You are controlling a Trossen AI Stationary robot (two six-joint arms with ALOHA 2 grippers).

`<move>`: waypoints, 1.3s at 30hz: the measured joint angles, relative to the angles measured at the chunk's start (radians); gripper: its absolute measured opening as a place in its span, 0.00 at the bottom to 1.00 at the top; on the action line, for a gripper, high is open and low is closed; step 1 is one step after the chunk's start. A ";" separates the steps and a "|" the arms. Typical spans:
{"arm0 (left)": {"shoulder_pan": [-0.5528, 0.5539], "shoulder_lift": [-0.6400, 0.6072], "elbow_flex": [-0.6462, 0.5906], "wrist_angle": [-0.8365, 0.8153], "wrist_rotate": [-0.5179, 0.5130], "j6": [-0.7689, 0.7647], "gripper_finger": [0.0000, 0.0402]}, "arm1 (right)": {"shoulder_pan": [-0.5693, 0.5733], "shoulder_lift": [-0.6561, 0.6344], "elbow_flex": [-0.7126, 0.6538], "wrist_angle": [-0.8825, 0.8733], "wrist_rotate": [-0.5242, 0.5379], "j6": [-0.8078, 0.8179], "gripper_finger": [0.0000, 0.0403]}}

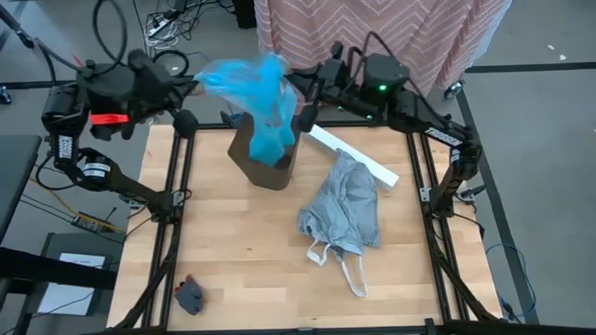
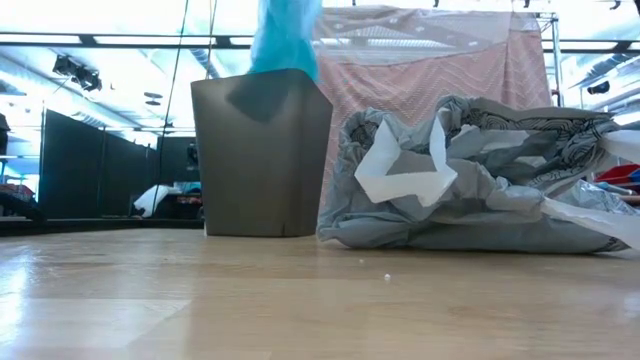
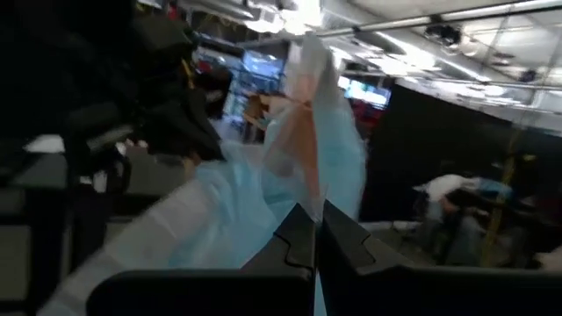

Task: Place trash/remove bag and relplace
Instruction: Insert a new trash bag into the trash bin

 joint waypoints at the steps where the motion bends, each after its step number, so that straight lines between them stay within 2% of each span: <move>1: 0.000 0.001 0.000 -0.007 -0.001 -0.009 0.00 | -0.003 0.010 0.000 0.017 -0.022 0.014 0.00; 10: 0.000 0.002 -0.124 -0.096 0.010 -0.023 0.01 | -0.009 0.053 0.000 -0.009 -0.038 0.028 0.00; 17: 0.022 -0.004 -0.217 -0.179 -0.059 -0.029 0.01 | -0.020 0.054 0.000 -0.021 -0.054 0.050 0.00; 22: 0.040 -0.062 -0.289 -0.181 -0.040 -0.050 0.01 | -0.022 0.058 0.000 -0.037 -0.067 0.086 0.00; 26: 0.049 -0.147 -0.357 -0.181 -0.039 -0.091 0.01 | -0.030 0.078 0.000 0.021 -0.154 0.137 0.00; 29: 0.052 -0.227 -0.403 -0.134 -0.040 -0.102 0.01 | -0.049 0.089 0.001 0.070 -0.198 0.166 0.00; 33: 0.052 -0.299 -0.446 -0.018 -0.041 -0.084 0.01 | -0.085 0.106 0.001 0.120 -0.315 0.193 0.00; 39: 0.052 -0.343 -0.530 0.144 -0.020 -0.071 0.01 | -0.120 0.111 0.000 0.010 -0.316 0.209 0.00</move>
